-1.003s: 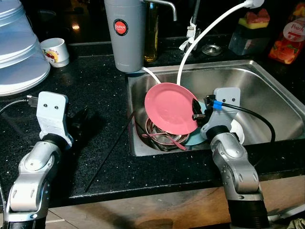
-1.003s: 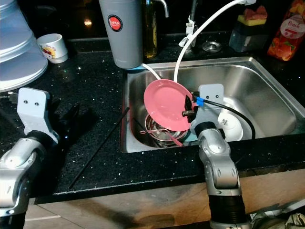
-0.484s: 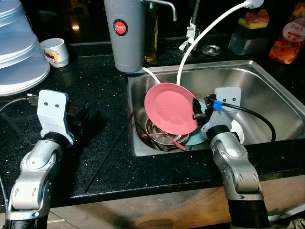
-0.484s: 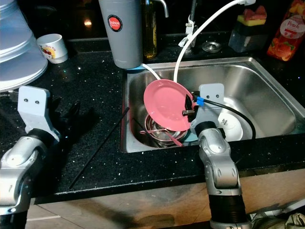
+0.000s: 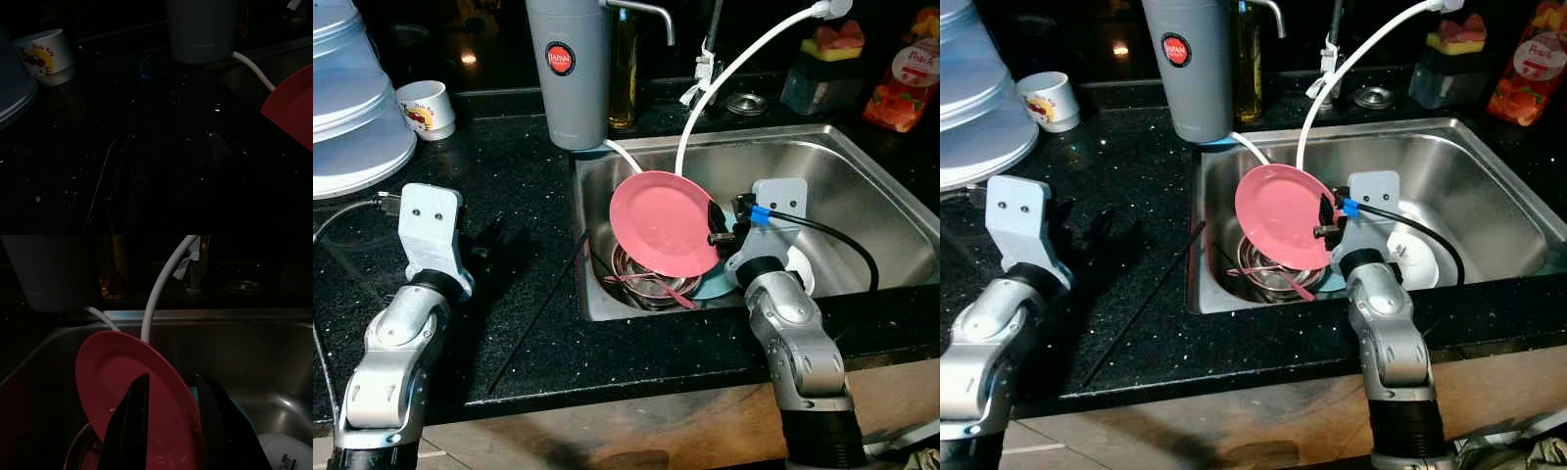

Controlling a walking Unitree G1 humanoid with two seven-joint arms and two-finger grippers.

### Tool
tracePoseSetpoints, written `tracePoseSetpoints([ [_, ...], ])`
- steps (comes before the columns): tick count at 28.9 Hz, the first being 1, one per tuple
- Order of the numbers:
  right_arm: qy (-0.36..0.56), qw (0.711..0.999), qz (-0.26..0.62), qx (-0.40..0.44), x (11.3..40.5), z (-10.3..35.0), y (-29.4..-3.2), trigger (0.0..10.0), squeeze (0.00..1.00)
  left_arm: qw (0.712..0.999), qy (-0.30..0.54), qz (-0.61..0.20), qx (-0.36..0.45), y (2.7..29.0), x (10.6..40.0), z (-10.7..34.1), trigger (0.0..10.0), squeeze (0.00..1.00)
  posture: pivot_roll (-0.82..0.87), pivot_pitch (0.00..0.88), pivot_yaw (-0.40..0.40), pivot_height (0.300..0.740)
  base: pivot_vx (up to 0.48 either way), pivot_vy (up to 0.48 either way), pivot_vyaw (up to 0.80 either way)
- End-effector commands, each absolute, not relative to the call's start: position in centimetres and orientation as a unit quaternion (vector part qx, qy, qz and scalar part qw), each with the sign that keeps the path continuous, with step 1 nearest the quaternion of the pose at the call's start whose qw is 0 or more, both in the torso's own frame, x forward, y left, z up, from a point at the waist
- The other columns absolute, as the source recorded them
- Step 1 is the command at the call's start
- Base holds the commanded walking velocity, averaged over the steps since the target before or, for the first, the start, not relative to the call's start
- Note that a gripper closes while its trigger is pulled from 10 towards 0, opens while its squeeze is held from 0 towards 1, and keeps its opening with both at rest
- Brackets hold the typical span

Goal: Kitchen organization

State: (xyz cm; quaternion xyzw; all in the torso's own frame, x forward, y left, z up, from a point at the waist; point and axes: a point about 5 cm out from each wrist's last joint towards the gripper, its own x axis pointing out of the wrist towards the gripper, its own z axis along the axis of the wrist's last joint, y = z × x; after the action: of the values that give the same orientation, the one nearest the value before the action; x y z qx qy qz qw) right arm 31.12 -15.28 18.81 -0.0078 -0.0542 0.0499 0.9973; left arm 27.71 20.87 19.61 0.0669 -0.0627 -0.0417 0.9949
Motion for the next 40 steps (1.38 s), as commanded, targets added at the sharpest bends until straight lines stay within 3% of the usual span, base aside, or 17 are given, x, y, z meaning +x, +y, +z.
tracePoseSetpoints([
  [1,-0.054,0.997,0.051,-0.004,31.13,18.81,-15.19,10.0,0.0,0.995,-0.058,-0.036,0.074,21.19,27.81,19.45,10.0,0.0,0.01,0.035,0.013,0.74,0.0,0.0,0.0],
  [40,-0.059,0.997,0.044,0.003,31.1,18.91,-15.38,10.0,0.0,0.995,-0.054,-0.044,0.073,20.88,27.69,19.19,10.0,0.0,0.01,0.043,0.016,0.74,0.0,0.0,0.0],
])
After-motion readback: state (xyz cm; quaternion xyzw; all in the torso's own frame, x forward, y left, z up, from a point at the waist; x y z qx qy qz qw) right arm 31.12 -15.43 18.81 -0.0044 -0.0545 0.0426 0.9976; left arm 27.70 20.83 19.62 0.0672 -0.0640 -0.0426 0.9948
